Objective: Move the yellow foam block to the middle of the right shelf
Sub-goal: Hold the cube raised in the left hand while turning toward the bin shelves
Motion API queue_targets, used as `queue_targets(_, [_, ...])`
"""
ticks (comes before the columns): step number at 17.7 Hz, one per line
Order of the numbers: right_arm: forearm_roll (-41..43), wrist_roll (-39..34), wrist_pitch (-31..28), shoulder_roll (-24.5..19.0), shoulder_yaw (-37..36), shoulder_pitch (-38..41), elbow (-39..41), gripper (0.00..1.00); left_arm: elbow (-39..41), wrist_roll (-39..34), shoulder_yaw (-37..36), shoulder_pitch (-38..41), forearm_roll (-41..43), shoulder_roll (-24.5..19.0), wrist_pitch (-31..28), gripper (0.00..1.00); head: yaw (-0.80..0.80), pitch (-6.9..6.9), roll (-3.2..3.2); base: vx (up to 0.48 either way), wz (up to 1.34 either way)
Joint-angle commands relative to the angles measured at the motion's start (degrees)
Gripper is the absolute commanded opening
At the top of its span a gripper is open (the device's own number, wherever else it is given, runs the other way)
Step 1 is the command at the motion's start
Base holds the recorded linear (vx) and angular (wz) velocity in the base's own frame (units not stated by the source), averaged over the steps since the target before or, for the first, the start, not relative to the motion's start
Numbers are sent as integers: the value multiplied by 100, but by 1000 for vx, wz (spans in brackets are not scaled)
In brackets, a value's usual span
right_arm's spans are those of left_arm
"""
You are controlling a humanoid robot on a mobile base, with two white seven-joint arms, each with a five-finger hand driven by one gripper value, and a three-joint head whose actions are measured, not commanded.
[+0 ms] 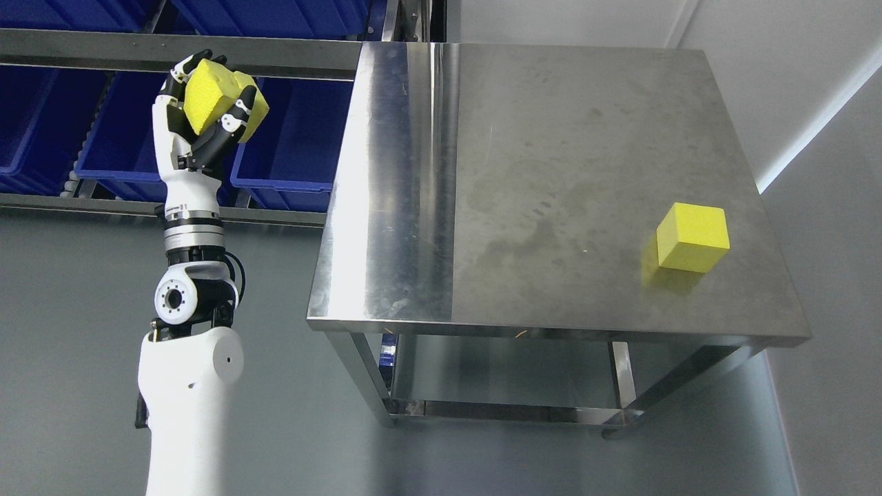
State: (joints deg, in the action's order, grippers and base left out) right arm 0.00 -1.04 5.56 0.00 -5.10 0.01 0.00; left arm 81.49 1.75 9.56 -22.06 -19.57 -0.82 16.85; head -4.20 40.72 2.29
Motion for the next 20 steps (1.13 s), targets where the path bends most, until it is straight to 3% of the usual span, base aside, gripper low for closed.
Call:
queue_targets(1, [0,-1,-3,100,0,-9,100,100,175,-51,-366,394,110,-18,405,28,0,0,0,-36,63])
queue_targets(8, [0,-1,-3,100,0,-18,100,100,78,10,-419,588,462,-18,644,28,0,0,0,-30,387])
queue_targets(20, [0,-1,-3,100,0,-9,100,100,87,98,-542,720,463,-18,714,28,0,-1,0,30,1132])
